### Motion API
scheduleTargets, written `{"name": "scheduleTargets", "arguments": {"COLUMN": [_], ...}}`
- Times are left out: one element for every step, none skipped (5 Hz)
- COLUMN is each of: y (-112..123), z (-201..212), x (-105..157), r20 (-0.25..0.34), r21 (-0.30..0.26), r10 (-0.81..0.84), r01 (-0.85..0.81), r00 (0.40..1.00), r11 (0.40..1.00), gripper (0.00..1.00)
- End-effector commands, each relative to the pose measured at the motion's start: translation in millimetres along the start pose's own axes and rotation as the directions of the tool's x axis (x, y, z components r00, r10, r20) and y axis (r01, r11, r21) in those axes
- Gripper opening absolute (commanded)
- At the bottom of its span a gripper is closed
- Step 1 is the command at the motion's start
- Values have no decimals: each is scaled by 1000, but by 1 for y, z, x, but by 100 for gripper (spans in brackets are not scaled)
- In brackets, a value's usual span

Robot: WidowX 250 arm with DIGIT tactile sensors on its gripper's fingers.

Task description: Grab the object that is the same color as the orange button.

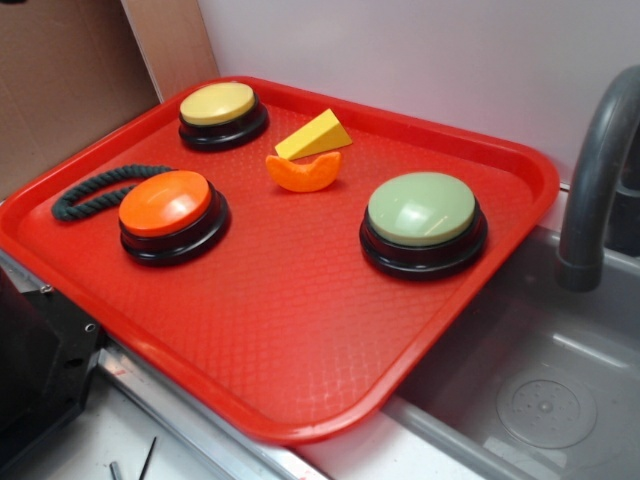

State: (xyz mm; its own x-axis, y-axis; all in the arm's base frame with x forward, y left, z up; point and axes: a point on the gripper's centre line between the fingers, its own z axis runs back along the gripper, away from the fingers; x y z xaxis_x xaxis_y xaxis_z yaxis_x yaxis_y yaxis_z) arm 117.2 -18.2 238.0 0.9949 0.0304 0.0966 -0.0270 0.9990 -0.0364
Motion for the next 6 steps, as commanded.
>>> {"name": "scheduleTargets", "arguments": {"y": [0, 20, 12, -25, -35, -32], "z": [0, -13, -25, -73, -122, -159], "x": [0, 50, 102, 136, 130, 122], "r20": [0, 127, 195, 237, 169, 144], "r21": [0, 72, 117, 183, 142, 105], "r10": [0, -230, -432, -644, -678, -668], "r01": [0, 222, 417, 617, 663, 659], "r00": [1000, 965, 880, 728, 716, 731], "r11": [1000, 972, 901, 765, 735, 744], "gripper": [100, 100, 100, 100, 100, 100]}}
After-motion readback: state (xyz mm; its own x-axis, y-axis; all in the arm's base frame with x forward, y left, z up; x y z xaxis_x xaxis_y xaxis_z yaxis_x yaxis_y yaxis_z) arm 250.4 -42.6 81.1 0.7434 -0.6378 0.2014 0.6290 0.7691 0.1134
